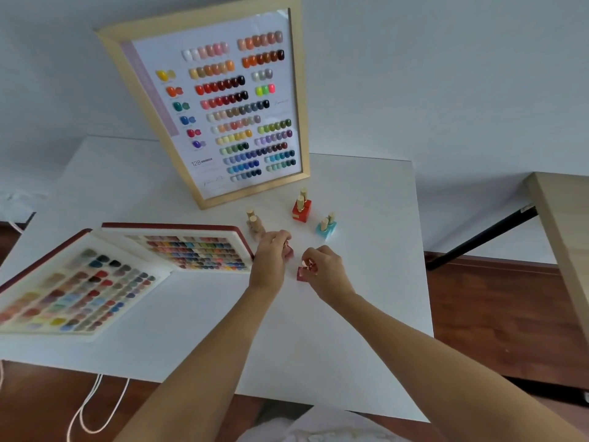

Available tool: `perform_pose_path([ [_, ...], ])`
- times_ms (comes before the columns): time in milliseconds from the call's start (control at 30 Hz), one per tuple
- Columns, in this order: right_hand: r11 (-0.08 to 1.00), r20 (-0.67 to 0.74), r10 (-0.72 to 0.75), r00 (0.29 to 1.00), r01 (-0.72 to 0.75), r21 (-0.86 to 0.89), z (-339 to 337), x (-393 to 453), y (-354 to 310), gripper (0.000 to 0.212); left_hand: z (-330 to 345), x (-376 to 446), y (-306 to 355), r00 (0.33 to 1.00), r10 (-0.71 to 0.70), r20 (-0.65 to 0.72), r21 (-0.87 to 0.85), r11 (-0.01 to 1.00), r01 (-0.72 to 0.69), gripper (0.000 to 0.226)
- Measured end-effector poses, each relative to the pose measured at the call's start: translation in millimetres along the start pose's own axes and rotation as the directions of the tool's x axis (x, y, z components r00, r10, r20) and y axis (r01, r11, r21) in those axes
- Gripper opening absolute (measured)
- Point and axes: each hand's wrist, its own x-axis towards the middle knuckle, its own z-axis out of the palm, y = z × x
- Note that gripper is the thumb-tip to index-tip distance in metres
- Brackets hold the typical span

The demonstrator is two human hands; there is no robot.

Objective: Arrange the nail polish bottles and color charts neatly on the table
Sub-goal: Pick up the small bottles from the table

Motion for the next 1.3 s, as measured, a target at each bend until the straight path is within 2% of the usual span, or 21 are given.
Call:
perform_pose_path([
  [200, 0.999, -0.006, -0.021, 1.000, 0.021, -0.037, -12.0, -1.2, 7.1, 0.016, 3.4, 1.8, -1.6, 1.000, 0.014, -0.001, 0.049, 0.999, -0.014, 0.015],
  [367, 0.999, -0.057, -0.005, 0.998, 0.003, -0.039, -34.4, -4.4, 19.3, 0.015, 7.0, 5.1, 3.2, 0.996, 0.086, 0.030, 0.073, 0.993, -0.088, 0.017],
  [533, 0.998, -0.131, 0.051, 0.990, -0.053, -0.017, -69.4, -11.1, 45.1, 0.015, 15.3, 7.6, 24.2, 0.976, 0.205, 0.069, 0.019, 0.978, -0.207, 0.020],
  [700, 0.994, -0.205, 0.103, 0.973, -0.106, -0.005, -110.3, -14.4, 75.9, 0.015, 35.3, 19.7, 58.6, 0.935, 0.313, 0.168, -0.076, 0.950, -0.304, 0.018],
  [833, 0.987, -0.210, 0.145, 0.967, -0.155, -0.032, -141.2, -13.4, 101.1, 0.014, 61.1, 35.2, 88.5, 0.885, 0.370, 0.283, -0.097, 0.929, -0.358, 0.012],
  [1133, 0.984, -0.134, 0.145, 0.980, -0.157, -0.084, -163.4, -29.8, 135.2, 0.014, 105.3, 38.4, 134.0, 0.761, 0.483, 0.434, -0.092, 0.864, -0.496, 0.009],
  [1300, 0.985, -0.069, 0.147, 0.987, -0.152, -0.079, -162.0, -31.0, 140.5, 0.015, 110.4, 38.8, 141.9, 0.737, 0.483, 0.474, -0.061, 0.853, -0.519, 0.006],
])
